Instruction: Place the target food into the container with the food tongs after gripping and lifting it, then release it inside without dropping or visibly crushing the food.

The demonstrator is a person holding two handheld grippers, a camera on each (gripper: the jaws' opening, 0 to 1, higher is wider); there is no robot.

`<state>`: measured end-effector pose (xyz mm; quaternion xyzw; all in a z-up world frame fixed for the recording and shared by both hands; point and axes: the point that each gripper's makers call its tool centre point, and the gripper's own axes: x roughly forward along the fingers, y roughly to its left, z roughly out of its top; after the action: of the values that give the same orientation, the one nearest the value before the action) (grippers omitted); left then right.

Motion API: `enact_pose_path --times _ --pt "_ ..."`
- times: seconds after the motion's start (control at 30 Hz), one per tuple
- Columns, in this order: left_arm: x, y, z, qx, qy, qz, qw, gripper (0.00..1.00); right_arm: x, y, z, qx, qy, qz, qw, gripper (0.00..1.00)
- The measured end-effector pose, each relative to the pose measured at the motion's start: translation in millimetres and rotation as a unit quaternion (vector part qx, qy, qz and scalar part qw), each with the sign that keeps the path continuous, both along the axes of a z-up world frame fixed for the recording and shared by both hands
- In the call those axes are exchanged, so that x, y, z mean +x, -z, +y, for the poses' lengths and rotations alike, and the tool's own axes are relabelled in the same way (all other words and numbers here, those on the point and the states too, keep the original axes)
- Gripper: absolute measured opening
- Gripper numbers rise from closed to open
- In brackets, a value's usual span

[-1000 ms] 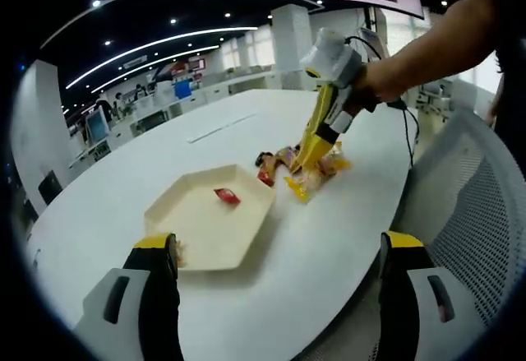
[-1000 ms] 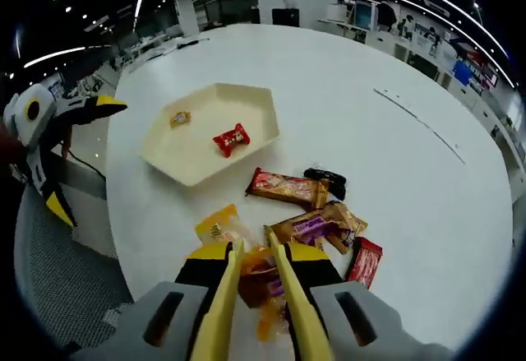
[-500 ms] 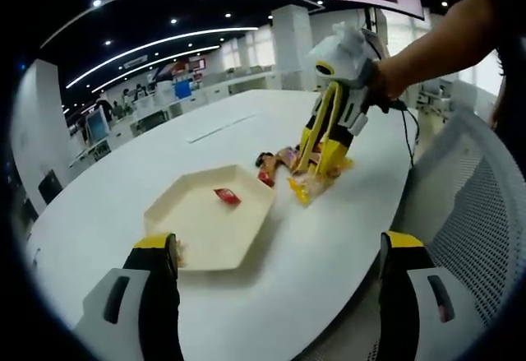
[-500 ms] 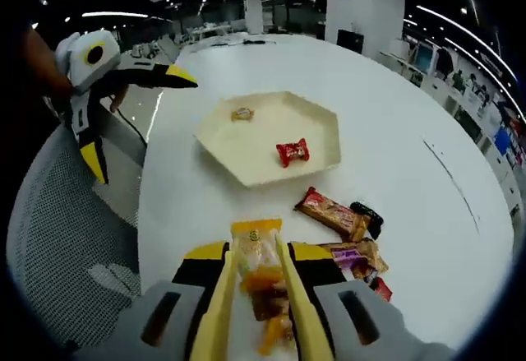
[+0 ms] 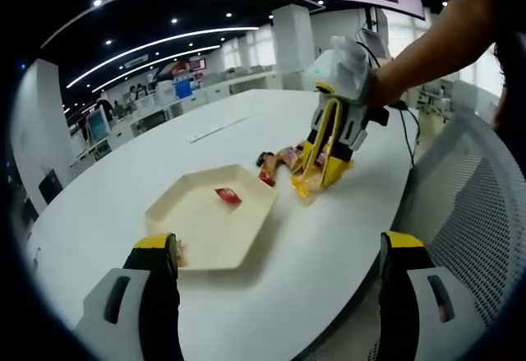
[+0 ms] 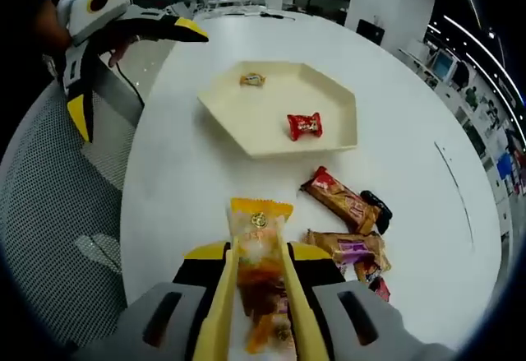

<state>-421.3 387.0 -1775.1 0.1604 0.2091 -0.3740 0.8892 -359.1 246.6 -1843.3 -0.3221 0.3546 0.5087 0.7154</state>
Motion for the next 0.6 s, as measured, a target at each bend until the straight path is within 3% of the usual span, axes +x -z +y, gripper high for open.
enact_pose_path --times 0.07,0.2,0.6 --pt "-0.3 0.3 -0.2 0.0 0.001 0.001 1.0 0.99 4.0 -3.6 -2.9 0.01 0.032 0.011 0.9994 0.21" --pt "-0.7 0.9 -0.5 0.002 0.002 0.002 1.0 0.99 9.0 -12.0 -8.6 0.02 0.05 0.014 0.9985 0.2" --pt "-1.1 -4.3 -2.5 -0.014 0.004 -0.002 0.9999 0.99 11.8 -24.5 -9.9 0.019 0.053 0.01 0.9984 0.21"
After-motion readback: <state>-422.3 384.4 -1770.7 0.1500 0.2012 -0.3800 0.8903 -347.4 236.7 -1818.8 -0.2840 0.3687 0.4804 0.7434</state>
